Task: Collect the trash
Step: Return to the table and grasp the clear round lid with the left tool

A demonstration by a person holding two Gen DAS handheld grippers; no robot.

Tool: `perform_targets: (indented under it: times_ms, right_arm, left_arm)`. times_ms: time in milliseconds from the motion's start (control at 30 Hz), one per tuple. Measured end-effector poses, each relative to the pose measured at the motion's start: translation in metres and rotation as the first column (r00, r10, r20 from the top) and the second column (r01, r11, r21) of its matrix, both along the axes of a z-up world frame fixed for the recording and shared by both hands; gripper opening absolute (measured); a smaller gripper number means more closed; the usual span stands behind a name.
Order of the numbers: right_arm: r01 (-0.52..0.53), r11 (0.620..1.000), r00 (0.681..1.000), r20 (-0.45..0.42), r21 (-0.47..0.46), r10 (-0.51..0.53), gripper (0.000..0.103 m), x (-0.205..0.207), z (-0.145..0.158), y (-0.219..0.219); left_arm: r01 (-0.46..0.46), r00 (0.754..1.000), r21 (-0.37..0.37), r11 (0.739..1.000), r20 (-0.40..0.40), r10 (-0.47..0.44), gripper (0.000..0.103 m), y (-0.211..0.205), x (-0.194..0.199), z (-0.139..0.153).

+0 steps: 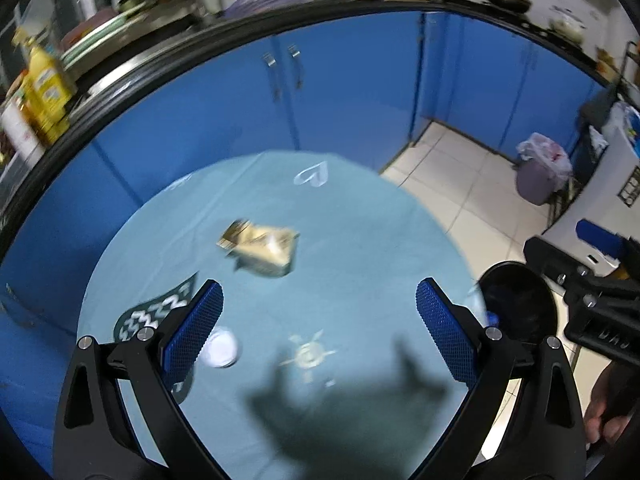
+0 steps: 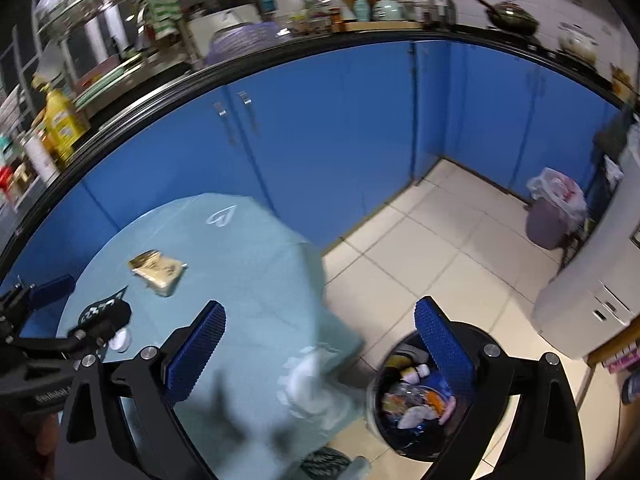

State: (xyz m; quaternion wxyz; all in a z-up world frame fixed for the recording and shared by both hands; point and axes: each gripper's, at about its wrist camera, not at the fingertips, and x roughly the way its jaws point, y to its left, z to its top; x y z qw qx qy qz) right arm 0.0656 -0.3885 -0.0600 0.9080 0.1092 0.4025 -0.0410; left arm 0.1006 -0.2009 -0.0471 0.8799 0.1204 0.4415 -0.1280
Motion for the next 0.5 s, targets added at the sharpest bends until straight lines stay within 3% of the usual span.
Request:
perform_targets:
  times_ms: [300,500]
  right_arm:
    - [-0.107,0.994,0.993,-0.046,-0.021,0.106,0.093,0.032,-0.014,0.062]
    - [-0.158,0.987,0.984,-0.084,-0.035,0.154,0.093,0.051,-0.025,0.096]
  left_arm:
    - [-0.097,0.991,0.002,0.995,-0.088,0.097,0.096,0.067,0.013,-0.042]
    - [-0.109,0.986,-0.010,0.994,-0.124,0.107,0.096,0.099,0.017,-0.063]
